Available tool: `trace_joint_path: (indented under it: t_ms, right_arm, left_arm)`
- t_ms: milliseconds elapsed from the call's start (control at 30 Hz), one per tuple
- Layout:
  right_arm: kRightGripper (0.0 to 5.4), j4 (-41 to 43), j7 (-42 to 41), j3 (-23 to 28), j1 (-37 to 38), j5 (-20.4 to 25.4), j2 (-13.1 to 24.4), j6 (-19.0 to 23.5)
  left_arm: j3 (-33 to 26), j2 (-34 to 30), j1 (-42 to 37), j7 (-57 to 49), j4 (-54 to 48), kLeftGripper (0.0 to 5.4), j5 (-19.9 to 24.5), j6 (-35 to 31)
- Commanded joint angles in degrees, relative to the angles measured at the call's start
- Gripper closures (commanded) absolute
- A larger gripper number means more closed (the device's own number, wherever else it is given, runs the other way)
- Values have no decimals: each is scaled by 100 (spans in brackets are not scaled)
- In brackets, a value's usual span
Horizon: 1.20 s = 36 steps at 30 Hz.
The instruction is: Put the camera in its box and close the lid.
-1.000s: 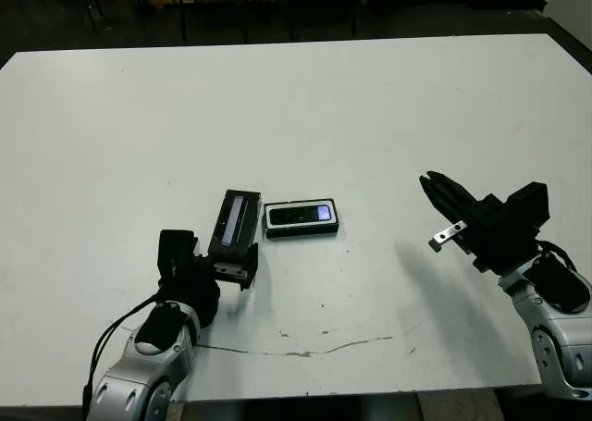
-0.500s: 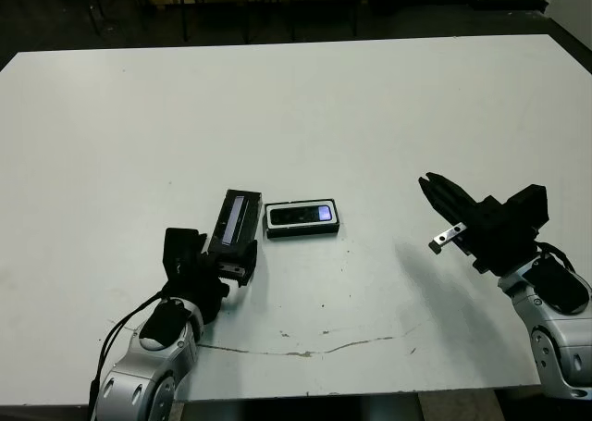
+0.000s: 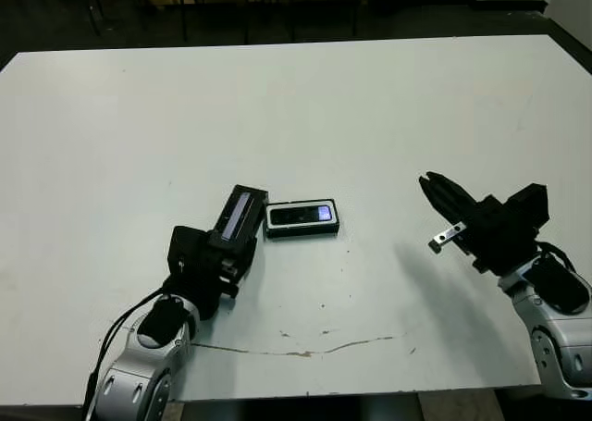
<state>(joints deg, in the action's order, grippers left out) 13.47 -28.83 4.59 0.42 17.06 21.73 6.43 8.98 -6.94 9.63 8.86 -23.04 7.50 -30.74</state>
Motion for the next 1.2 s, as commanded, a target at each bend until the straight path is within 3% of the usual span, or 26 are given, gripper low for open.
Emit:
trace_joint_path:
  t_ms: [33, 167, 333, 533, 767, 967, 1200]
  right_arm:
    - [540, -105, -27, -21, -13, -70, 5, -34]
    - [540, -177, -40, 6, -22, -33, -20, -85]
    - [540, -245, -58, 39, -27, 36, -43, -107]
    - [540, -268, -70, 45, -39, 56, -47, -122]
    - [540, -327, -52, 83, -168, 20, 40, -28]
    - [540, -275, 6, 83, -240, 0, 65, 160]
    - [540, -494, -119, 106, -290, 27, 37, -23]
  left_arm:
    - [-192, -196, 130, 50, -58, 272, -1, -210]
    - [-753, -444, -85, 169, -388, 272, 157, -278]
    - [-1504, -958, -516, 689, -171, 272, 404, 458]
    - [-1698, -1854, -1437, 1661, 644, 272, 406, 1239]
    - [-1224, -2586, -2990, 3728, 2451, 272, 770, 1589]
    - [-448, -2632, -4002, 5070, 3638, 272, 696, 1493]
    - [179, -2376, -4676, 5945, 4903, 272, 378, 1662]
